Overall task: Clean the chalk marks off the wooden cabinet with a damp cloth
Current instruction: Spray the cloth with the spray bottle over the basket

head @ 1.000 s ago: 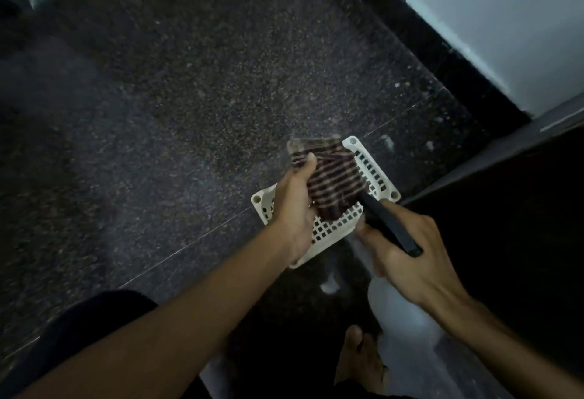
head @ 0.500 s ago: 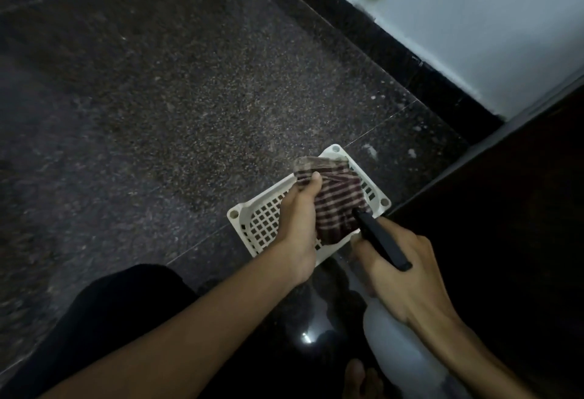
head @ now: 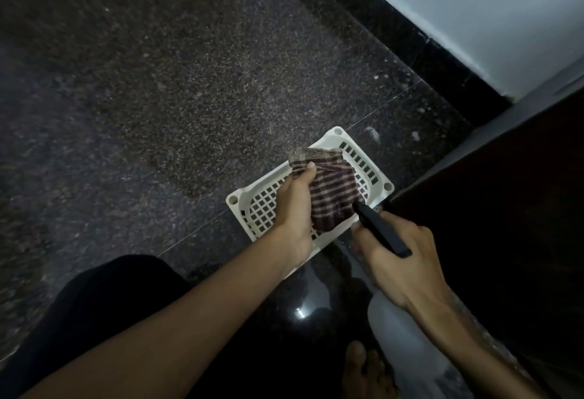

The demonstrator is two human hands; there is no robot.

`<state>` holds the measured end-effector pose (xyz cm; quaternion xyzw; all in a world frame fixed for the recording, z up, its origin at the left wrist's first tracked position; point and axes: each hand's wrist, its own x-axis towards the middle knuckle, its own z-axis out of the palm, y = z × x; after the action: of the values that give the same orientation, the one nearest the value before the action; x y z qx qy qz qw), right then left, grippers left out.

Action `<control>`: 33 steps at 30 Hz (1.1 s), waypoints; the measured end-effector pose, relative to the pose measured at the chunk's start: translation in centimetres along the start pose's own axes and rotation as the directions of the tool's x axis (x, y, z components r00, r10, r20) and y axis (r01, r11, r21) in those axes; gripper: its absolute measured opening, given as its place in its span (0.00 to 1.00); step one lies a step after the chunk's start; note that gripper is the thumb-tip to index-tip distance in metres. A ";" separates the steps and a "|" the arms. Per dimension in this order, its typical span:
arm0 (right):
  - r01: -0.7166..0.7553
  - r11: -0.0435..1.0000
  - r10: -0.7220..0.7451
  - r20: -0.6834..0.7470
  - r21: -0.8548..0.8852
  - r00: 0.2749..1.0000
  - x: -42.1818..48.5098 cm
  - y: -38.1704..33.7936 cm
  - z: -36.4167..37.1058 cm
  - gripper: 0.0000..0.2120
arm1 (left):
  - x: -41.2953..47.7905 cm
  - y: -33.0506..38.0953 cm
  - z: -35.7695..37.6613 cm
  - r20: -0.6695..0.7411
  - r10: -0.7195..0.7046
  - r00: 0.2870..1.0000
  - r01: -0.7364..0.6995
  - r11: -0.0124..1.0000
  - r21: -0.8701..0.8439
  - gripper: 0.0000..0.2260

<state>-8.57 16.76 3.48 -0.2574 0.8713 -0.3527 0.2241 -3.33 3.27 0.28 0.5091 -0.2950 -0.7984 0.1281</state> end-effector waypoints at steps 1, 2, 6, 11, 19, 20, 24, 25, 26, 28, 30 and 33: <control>-0.010 1.000 0.010 0.004 0.006 1.000 0.1 0.0 0.0 0.16 | 0.0 0.1 0.0 -0.001 0.000 1.000 0.000 1.000 -0.006 0.14; -0.020 1.000 0.020 0.012 0.008 1.000 0.2 0.1 0.1 0.16 | 0.1 0.1 0.0 -0.001 -0.002 1.000 0.002 1.000 -0.008 0.14; -0.027 1.000 0.027 0.010 -0.015 1.000 0.2 0.5 0.9 0.18 | 0.3 0.0 0.1 0.007 -0.011 1.000 0.011 1.000 -0.004 0.14; 0.003 1.000 -0.003 -0.014 0.002 1.000 0.3 0.4 0.9 0.14 | 0.3 0.1 0.0 0.001 -0.032 0.999 0.032 0.999 -0.017 0.14; -0.045 0.998 0.046 -0.027 0.053 0.999 0.9 0.8 0.7 0.18 | 0.8 0.1 -0.2 -0.014 -0.049 0.999 0.048 0.998 -0.026 0.14; -0.049 0.997 0.050 -0.018 0.051 0.999 0.9 0.8 0.8 0.19 | 0.8 0.1 -0.2 -0.012 -0.051 0.999 0.051 0.998 -0.028 0.14; -0.046 0.999 0.046 -0.017 0.010 0.999 0.9 0.9 1.1 0.17 | 0.8 0.2 -0.3 -0.011 -0.065 0.998 0.065 0.997 -0.036 0.13; -0.039 0.999 0.039 -0.019 0.004 0.999 0.9 0.9 1.1 0.16 | 0.8 0.2 -0.3 -0.012 -0.068 0.998 0.068 0.997 -0.037 0.13; -0.034 0.999 0.034 -0.018 -0.002 0.999 1.0 1.0 1.1 0.16 | 0.8 0.2 -0.2 -0.013 -0.069 0.998 0.068 0.997 -0.037 0.13; -0.033 0.999 0.033 -0.010 -0.015 0.999 1.0 1.1 1.2 0.16 | 0.8 0.3 -0.2 -0.015 -0.067 0.998 0.066 0.997 -0.040 0.14; -0.054 0.998 0.054 -0.012 -0.012 0.998 1.0 1.1 1.4 0.17 | 0.8 0.3 -0.2 -0.015 -0.064 0.998 0.063 0.997 -0.048 0.13; -0.079 0.997 0.079 -0.022 0.003 0.997 1.0 1.0 1.5 0.20 | 0.7 0.4 -0.1 -0.013 -0.067 0.998 0.066 0.996 -0.052 0.13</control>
<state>-8.76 16.02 1.61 -0.2187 0.8828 -0.3473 0.2285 -3.57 2.51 -0.01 0.5209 -0.2563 -0.8058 0.1168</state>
